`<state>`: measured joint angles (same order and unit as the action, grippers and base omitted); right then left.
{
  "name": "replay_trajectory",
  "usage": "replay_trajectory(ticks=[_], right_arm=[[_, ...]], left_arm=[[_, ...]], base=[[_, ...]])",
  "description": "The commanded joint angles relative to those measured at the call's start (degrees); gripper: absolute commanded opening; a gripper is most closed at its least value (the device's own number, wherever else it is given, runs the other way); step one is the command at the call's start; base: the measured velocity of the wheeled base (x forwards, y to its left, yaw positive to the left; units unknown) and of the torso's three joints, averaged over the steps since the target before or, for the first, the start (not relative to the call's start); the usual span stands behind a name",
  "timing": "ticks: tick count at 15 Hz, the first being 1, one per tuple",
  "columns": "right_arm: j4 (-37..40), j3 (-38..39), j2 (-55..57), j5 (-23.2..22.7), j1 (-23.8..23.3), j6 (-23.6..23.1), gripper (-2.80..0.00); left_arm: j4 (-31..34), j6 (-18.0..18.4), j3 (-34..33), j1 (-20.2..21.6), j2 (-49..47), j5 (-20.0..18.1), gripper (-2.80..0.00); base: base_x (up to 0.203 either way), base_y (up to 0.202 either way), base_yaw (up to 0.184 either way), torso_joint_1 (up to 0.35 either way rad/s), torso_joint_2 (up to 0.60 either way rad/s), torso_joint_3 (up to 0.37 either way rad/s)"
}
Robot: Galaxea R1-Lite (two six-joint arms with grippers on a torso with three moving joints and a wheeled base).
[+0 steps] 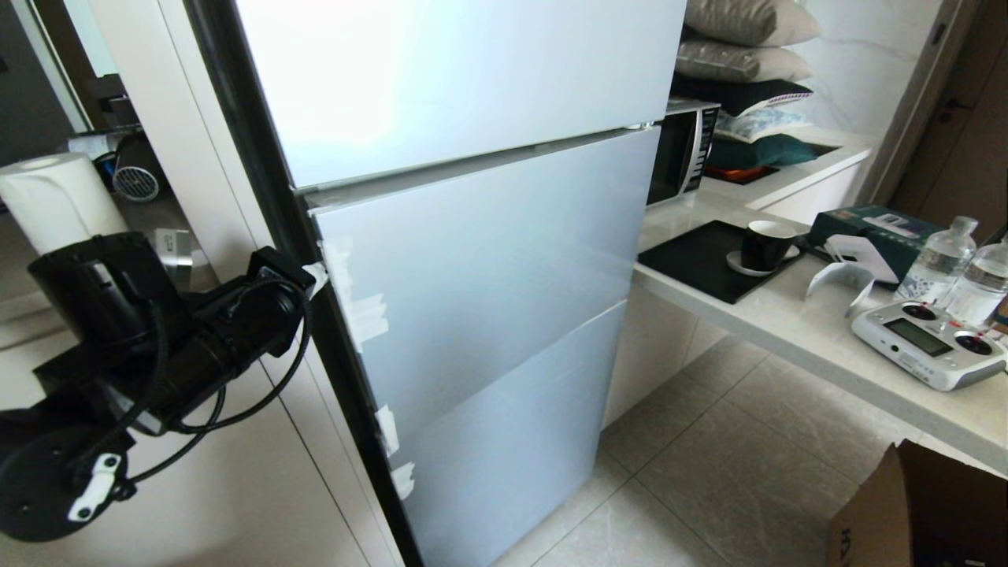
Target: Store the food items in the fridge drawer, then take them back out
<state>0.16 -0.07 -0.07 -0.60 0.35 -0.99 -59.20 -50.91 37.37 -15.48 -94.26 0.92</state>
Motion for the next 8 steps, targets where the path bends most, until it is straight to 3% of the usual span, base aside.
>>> replay_trajectory(ticks=[1,4,8], right_arm=[[0.0,0.0,0.0,0.0,-0.1,-0.1,-2.80],[0.0,0.0,0.0,0.0,-0.1,-0.1,-2.80],[0.0,0.0,0.0,0.0,-0.1,-0.1,-2.80]], left_arm=[[-0.7,-0.3,-1.5,-0.2,2.1,0.1,-2.80],[-0.7,-0.2,-4.0,-1.4,5.5,0.0,-2.80],[-0.7,0.2,-9.0,-7.4,11.8,0.0,-2.80]], base=[[0.000,0.000,0.000,0.000,0.00,0.000],[0.000,0.000,0.000,0.000,0.00,0.000],[0.000,0.000,0.000,0.000,0.00,0.000]])
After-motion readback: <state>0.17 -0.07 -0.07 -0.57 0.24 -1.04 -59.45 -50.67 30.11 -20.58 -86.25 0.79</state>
